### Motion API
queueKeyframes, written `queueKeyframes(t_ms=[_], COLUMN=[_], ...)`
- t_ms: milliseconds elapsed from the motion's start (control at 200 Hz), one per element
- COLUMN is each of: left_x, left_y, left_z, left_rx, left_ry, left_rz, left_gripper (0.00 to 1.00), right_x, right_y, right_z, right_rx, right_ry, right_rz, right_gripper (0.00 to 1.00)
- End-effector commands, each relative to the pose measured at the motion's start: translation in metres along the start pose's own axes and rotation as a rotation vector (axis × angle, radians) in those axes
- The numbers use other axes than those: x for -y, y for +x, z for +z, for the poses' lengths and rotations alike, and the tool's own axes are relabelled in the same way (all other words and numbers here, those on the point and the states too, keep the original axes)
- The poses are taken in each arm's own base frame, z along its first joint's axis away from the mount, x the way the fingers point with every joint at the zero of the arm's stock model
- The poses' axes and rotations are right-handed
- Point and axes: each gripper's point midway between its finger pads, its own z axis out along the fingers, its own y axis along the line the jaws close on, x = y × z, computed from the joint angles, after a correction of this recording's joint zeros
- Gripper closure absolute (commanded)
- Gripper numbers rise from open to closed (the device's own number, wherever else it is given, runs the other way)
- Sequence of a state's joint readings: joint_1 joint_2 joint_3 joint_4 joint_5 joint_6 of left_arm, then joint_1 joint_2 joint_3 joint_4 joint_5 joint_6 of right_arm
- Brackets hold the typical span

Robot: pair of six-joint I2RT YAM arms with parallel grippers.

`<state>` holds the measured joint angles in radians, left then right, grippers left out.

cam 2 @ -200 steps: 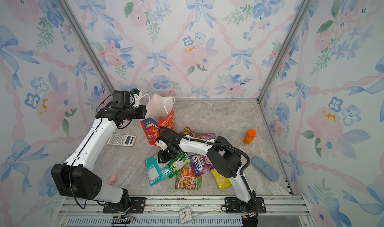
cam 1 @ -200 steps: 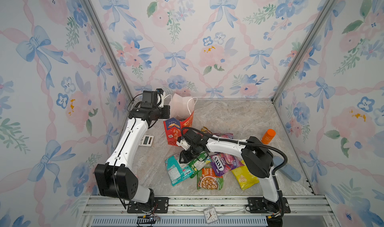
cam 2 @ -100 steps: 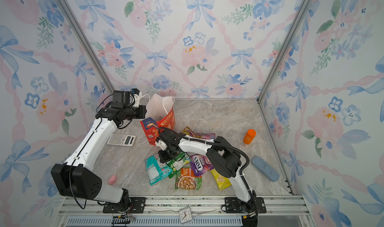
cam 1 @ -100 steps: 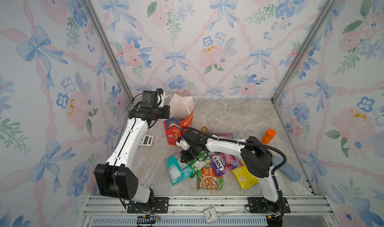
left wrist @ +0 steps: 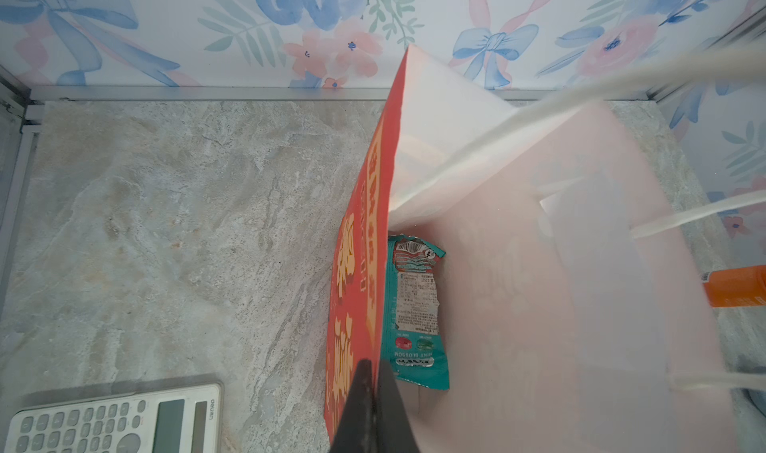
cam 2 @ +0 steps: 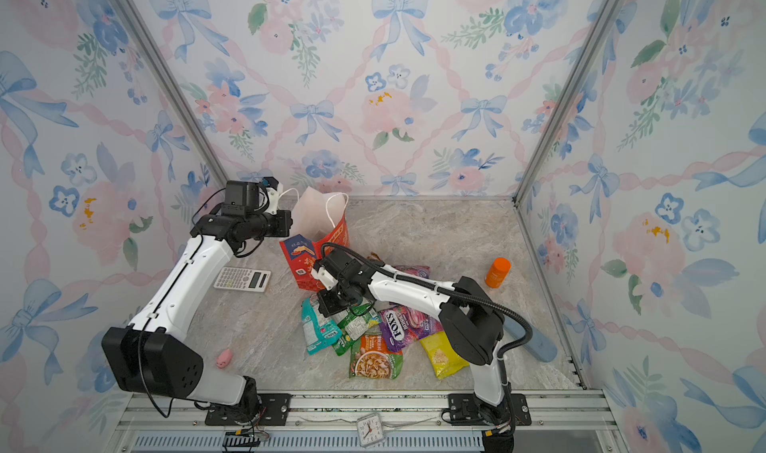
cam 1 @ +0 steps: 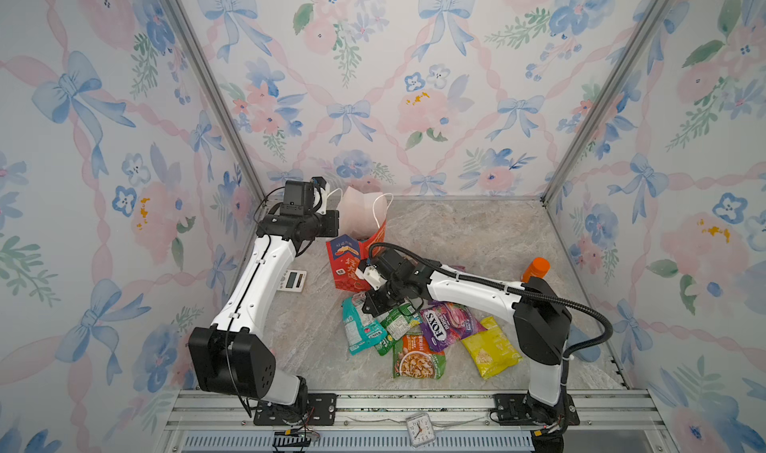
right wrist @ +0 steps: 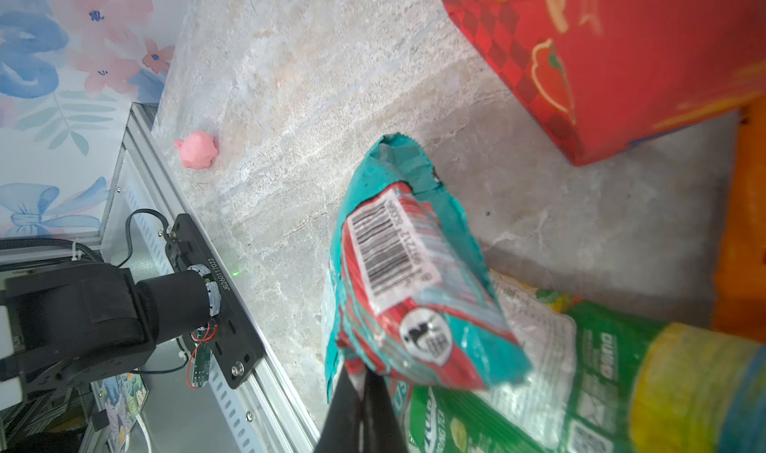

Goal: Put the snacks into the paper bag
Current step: 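Close the right gripper on the teal packet's top edge, then lift the teal packet with the right gripper and carry it toward the bag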

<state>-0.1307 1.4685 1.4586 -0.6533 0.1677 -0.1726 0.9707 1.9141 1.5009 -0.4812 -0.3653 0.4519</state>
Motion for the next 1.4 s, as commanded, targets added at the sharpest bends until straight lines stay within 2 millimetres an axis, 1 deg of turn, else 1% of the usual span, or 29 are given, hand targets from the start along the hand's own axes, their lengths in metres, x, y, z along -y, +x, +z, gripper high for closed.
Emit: queueKeyframes(t_ms=[0, 180, 260, 325, 395, 420, 430, 445, 550, 780, 975, 1065, 1240, 1395], left_x=[0.001, 0.002, 0.002, 0.004, 0.006, 0.005, 0.005, 0.005, 0.006, 0.006, 0.007, 0.007, 0.008, 0.008], left_y=[0.002, 0.002, 0.002, 0.002, 0.001, 0.001, 0.001, 0.001, 0.001, 0.002, 0.001, 0.002, 0.003, 0.003], left_z=[-0.002, 0.000, 0.002, 0.004, 0.005, 0.005, 0.005, 0.005, 0.005, 0.004, 0.002, 0.002, 0.001, 0.000], left_rx=[-0.008, -0.013, -0.017, -0.020, -0.021, -0.023, -0.023, -0.023, -0.023, -0.021, -0.017, -0.019, -0.018, -0.017], left_ry=[0.003, 0.007, 0.013, 0.022, 0.030, 0.030, 0.030, 0.030, 0.033, 0.030, 0.036, 0.040, 0.041, 0.042], left_rz=[-0.004, -0.007, -0.009, -0.010, -0.011, -0.012, -0.012, -0.012, -0.016, -0.014, -0.014, -0.014, -0.013, -0.013], left_gripper=[1.00, 1.00, 1.00, 1.00, 1.00, 1.00, 1.00, 1.00, 1.00, 1.00, 1.00, 1.00, 1.00, 1.00], right_x=[0.010, 0.026, 0.038, 0.052, 0.064, 0.071, 0.069, 0.070, 0.084, 0.102, 0.108, 0.107, 0.092, 0.074], right_y=[-0.002, 0.003, 0.007, 0.007, 0.002, 0.002, -0.001, -0.003, -0.012, -0.036, -0.067, -0.083, -0.111, -0.129], right_z=[-0.020, -0.040, -0.051, -0.063, -0.081, -0.084, -0.092, -0.098, -0.128, -0.182, -0.230, -0.251, -0.292, -0.319], right_rx=[0.034, 0.060, 0.071, 0.087, 0.122, 0.126, 0.145, 0.157, 0.216, 0.340, 0.478, 0.550, 0.674, 0.758], right_ry=[0.036, 0.082, 0.107, 0.133, 0.150, 0.159, 0.157, 0.159, 0.209, 0.290, 0.330, 0.336, 0.339, 0.317], right_rz=[0.036, 0.070, 0.085, 0.108, 0.133, 0.143, 0.142, 0.142, 0.148, 0.148, 0.143, 0.134, 0.092, 0.052], right_gripper=[1.00, 1.00, 1.00, 1.00, 1.00, 1.00, 1.00, 1.00, 1.00, 1.00, 1.00, 1.00, 1.00, 1.00])
